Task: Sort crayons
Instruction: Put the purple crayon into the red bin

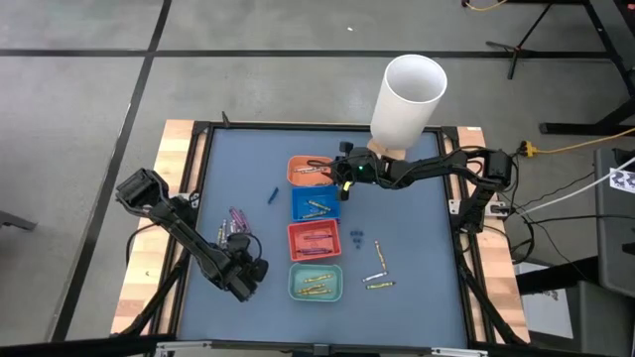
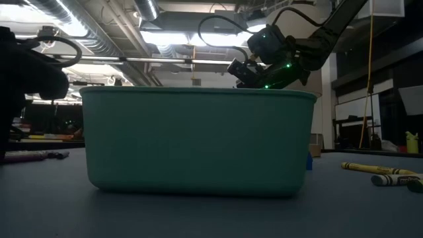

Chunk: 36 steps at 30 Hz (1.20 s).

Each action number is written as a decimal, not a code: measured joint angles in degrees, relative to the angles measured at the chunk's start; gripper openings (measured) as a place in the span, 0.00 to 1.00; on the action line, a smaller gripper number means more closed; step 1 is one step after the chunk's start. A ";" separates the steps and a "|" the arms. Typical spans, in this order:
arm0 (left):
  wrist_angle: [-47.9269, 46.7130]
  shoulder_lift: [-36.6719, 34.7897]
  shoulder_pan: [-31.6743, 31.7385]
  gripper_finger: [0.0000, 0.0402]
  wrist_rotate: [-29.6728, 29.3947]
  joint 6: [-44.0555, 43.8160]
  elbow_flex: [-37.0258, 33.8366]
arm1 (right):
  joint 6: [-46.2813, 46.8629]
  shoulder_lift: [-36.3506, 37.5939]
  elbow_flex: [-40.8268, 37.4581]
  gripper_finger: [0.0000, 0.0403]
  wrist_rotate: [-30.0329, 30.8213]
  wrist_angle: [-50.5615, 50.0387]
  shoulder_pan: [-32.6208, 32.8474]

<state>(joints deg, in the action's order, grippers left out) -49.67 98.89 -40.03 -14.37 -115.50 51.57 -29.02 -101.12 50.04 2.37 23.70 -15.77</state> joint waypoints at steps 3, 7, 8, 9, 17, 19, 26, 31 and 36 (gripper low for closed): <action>0.15 0.00 0.00 0.09 0.02 0.09 -0.01 | 0.07 0.03 0.00 0.26 0.00 0.00 0.00; 0.51 0.00 0.00 0.05 -0.18 0.13 -0.02 | 0.28 1.15 -0.02 0.26 0.00 -1.02 0.00; 0.65 0.00 0.00 0.04 -0.32 0.13 -0.02 | 0.29 1.61 -0.02 0.26 0.01 -1.83 0.00; 0.70 0.00 0.00 0.03 -0.46 0.13 -0.03 | 0.31 2.03 -0.02 0.26 0.02 -2.04 0.00; 0.98 0.00 -0.02 0.02 -0.93 0.50 -0.02 | 0.37 7.90 -0.02 0.26 0.01 -7.65 0.00; 1.04 -0.10 -0.04 0.02 -0.96 0.57 0.08 | 0.42 9.64 -0.02 0.26 0.13 -9.67 0.00; 2.00 0.29 0.07 0.01 -4.45 4.78 3.19 | 0.85 15.86 -0.02 0.26 0.15 -19.93 0.00; 1.11 0.22 0.13 0.01 -8.31 8.03 5.33 | 4.32 20.20 -0.02 0.26 0.06 -27.28 0.00; 1.05 0.18 0.96 0.01 -11.46 14.27 7.80 | 4.82 23.27 -0.02 0.26 0.02 -33.61 0.02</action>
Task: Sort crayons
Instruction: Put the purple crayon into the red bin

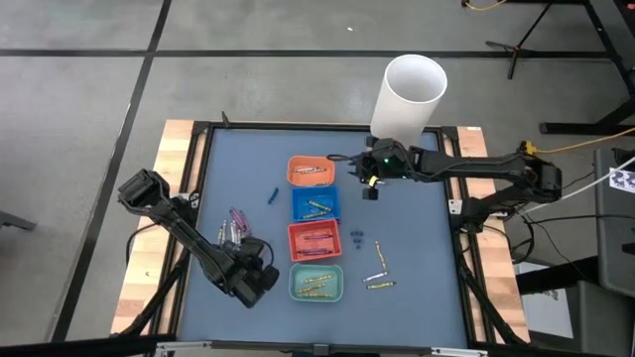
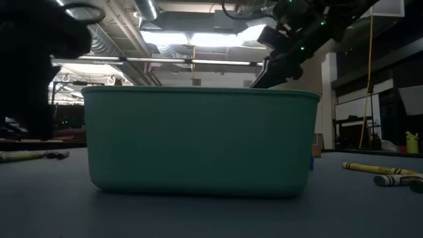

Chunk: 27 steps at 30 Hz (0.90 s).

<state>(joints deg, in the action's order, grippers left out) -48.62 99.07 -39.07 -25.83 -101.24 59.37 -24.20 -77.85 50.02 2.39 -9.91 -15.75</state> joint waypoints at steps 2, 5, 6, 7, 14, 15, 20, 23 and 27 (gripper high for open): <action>0.04 -0.01 0.70 0.01 -0.82 3.48 1.01 | 0.32 0.58 0.00 0.26 -0.02 -1.89 -0.02; -0.06 -0.02 2.09 0.01 -2.70 9.94 2.60 | 0.65 0.64 0.00 0.26 -0.02 -4.28 0.00; -0.01 -0.05 2.64 0.01 -3.40 12.25 3.07 | 0.64 0.62 0.00 0.26 -0.02 -5.46 -0.01; 0.00 -0.09 3.22 0.01 -3.92 14.34 3.49 | 0.64 0.62 0.00 0.26 -0.02 -6.33 0.00; 1.12 -0.13 7.37 0.01 -5.06 27.44 4.44 | 0.62 0.60 0.00 0.26 -0.03 -14.12 -0.01; 1.52 -0.13 8.02 0.01 -5.06 29.07 4.44 | 0.62 0.59 0.00 0.26 -0.04 -15.09 0.00; 5.17 -0.13 10.94 0.01 -5.04 37.18 4.44 | 0.62 0.56 0.00 0.26 -0.04 -17.86 -0.02; 8.47 -0.15 12.60 0.01 -5.06 42.17 4.44 | 0.62 0.38 0.00 0.26 -0.04 -17.85 -0.02; 13.96 -0.20 14.54 0.01 -5.04 48.86 4.46 | 0.60 0.38 0.00 0.26 -0.03 -17.73 -0.02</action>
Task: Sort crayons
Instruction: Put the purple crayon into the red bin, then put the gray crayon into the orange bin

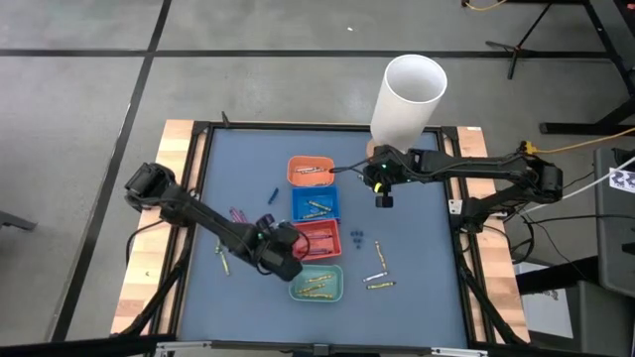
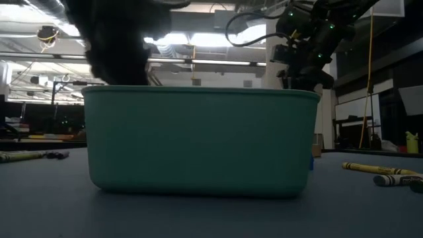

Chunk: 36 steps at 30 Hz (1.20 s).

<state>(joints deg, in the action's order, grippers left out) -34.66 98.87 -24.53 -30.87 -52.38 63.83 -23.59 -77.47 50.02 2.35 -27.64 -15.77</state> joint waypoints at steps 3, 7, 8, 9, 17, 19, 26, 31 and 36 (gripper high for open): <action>4.53 0.00 1.27 0.01 0.02 4.78 -0.01 | 0.70 0.00 0.00 0.26 0.00 0.02 0.00; 9.30 -0.02 2.33 0.01 0.02 9.77 0.00 | 3.64 -0.02 -0.35 0.26 -0.01 0.63 0.00; 9.96 -0.02 2.53 0.01 0.02 10.87 0.00 | 3.82 -0.02 -0.78 0.26 -0.01 1.07 0.00; 10.40 -0.02 2.63 0.02 0.04 11.80 0.00 | 3.87 -0.02 -1.39 0.26 0.00 1.48 0.00; 11.59 -0.02 2.84 0.11 0.24 17.05 0.00 | 3.86 -0.02 -8.44 0.26 1.83 6.94 0.00; 11.61 -0.02 2.84 0.13 0.33 17.04 0.00 | 3.82 -0.02 -10.28 0.26 3.37 8.99 0.00; 11.63 -0.02 2.84 0.21 0.31 17.04 0.03 | 3.68 -0.02 -15.11 0.26 10.34 14.21 -0.13; 11.63 -0.02 2.84 0.23 0.31 17.04 0.03 | 3.65 -0.02 -16.22 0.26 10.60 14.66 -0.13; 11.63 -0.02 2.88 0.23 0.29 17.04 0.05 | 3.67 -0.03 -16.24 0.26 9.39 15.69 -2.04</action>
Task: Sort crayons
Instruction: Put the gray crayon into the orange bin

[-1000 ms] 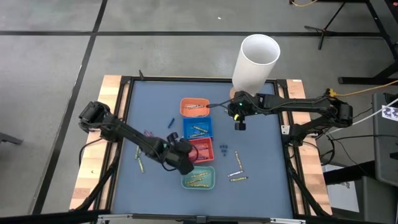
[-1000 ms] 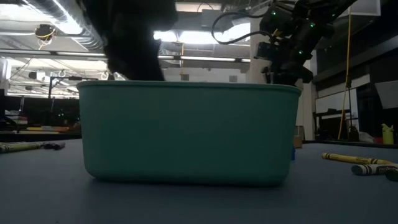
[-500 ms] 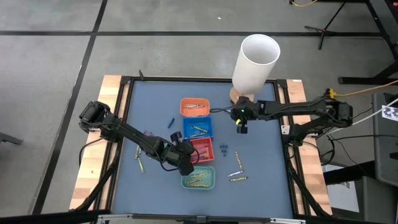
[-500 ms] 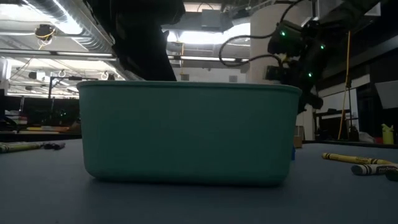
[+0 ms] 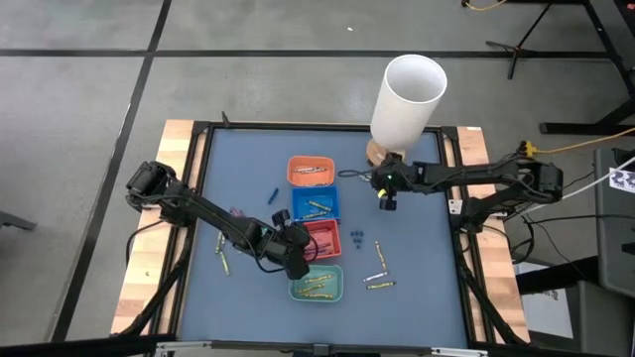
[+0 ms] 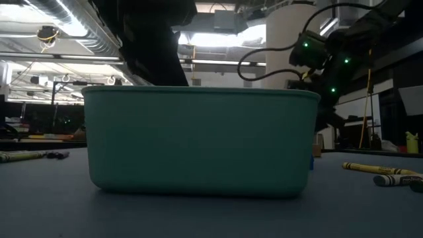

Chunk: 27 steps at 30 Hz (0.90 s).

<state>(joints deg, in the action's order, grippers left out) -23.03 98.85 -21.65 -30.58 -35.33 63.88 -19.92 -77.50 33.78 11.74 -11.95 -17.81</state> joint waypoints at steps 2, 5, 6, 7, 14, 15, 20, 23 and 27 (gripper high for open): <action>-0.01 0.00 0.02 0.23 -0.03 0.00 0.00 | 0.00 0.01 0.00 0.26 -1.63 0.85 -1.89; 0.00 0.00 0.02 0.23 -0.03 -0.03 0.00 | 0.24 0.01 0.00 0.26 -6.05 2.19 -5.17; 0.00 0.00 0.02 0.23 -0.03 -0.07 0.00 | 0.24 0.01 0.00 0.26 -7.79 2.35 -6.19; 0.00 0.00 0.02 0.23 -0.03 -0.09 0.00 | 0.26 0.01 0.00 0.26 -9.56 2.40 -7.15; 0.00 0.00 0.02 0.23 -0.04 -0.11 0.00 | 0.32 0.01 0.02 0.26 -14.33 0.76 -10.87; 0.00 0.00 0.02 0.23 -0.05 -0.11 0.00 | 0.32 0.00 0.02 0.26 -14.33 0.75 -10.87; 0.00 0.00 0.02 0.23 -0.04 -0.11 0.00 | 0.35 -1.12 0.04 0.26 -16.35 0.75 -10.73; -0.01 0.00 0.02 0.23 -0.05 -0.12 0.00 | 0.33 -2.90 0.04 0.26 -16.93 0.74 -10.71; 0.00 0.00 0.02 0.23 -0.05 -0.13 0.00 | 0.33 -5.38 0.04 0.26 -16.91 1.62 -10.73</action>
<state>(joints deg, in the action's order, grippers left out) -23.03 98.85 -21.63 -30.63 -35.46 63.88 -19.59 -82.88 33.82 -5.16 -10.33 -28.53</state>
